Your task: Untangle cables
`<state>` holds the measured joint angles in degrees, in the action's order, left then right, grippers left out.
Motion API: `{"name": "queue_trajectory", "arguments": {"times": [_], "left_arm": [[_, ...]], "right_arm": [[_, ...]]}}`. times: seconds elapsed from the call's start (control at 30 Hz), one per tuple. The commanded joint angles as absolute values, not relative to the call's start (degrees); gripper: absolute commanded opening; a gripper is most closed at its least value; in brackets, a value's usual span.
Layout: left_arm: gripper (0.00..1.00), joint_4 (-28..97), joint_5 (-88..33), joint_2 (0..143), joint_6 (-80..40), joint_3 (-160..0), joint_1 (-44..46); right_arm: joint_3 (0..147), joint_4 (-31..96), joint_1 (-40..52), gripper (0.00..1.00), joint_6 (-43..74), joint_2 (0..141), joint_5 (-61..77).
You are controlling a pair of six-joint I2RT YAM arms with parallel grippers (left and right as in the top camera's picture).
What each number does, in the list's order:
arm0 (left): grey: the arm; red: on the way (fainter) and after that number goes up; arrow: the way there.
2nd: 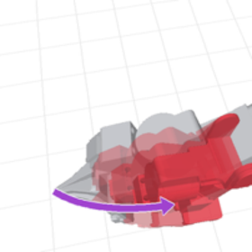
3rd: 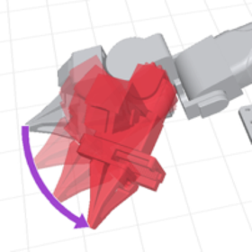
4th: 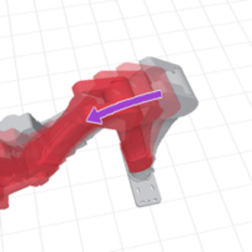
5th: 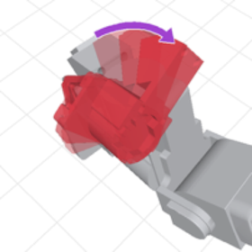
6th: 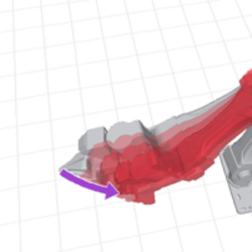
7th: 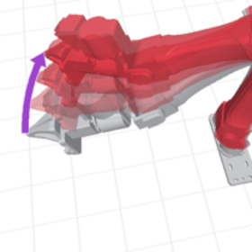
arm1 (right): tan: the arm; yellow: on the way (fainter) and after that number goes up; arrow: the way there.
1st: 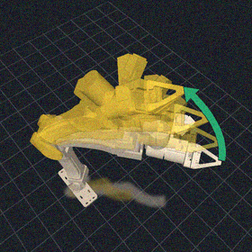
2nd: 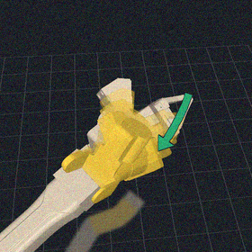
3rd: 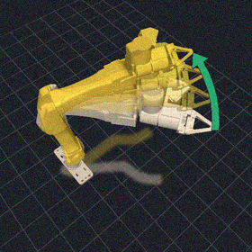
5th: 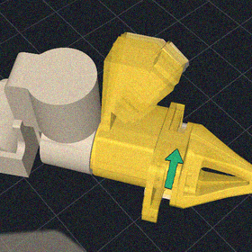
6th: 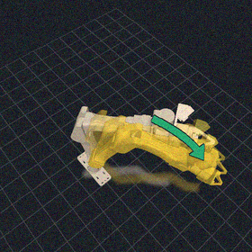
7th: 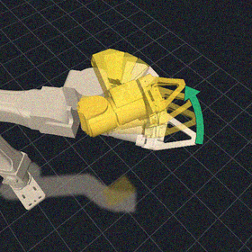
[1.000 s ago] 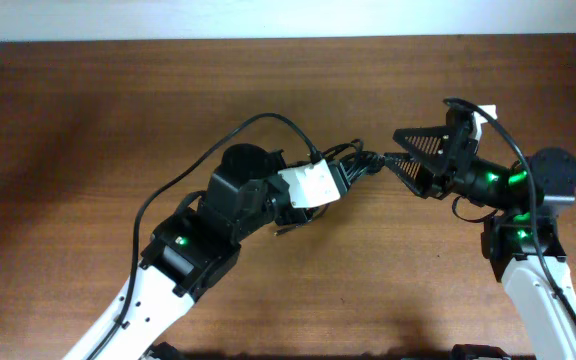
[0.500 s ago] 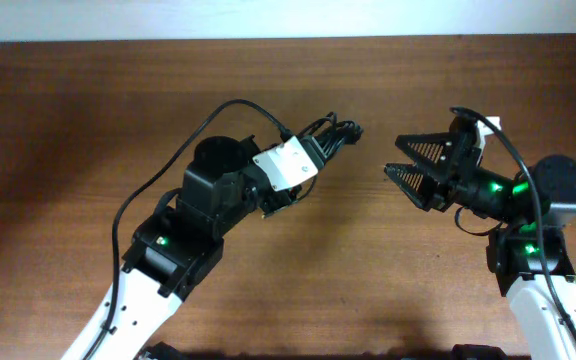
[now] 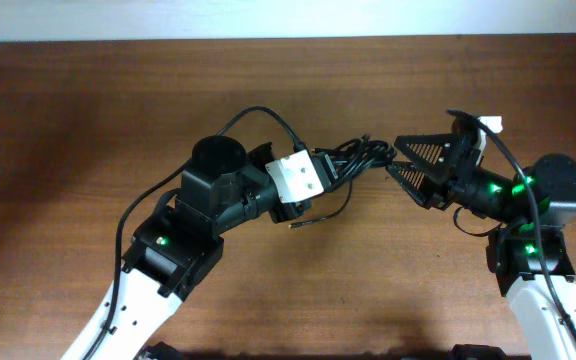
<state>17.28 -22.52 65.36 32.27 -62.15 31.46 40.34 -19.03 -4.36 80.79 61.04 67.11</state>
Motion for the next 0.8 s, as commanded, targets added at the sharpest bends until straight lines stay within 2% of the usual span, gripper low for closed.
{"name": "queue_trajectory", "arguments": {"times": [0.0,0.77], "left_arm": [[0.0,16.32,-25.8,65.3,31.68,-63.05,31.33],[0.0,19.11,-27.29,65.3,31.64,-63.05,31.35]], "right_arm": [[40.84,-19.05,-4.54,0.99,79.7,60.25,66.37],[40.82,-19.03,-4.54,0.99,79.72,60.25,67.88]]}}
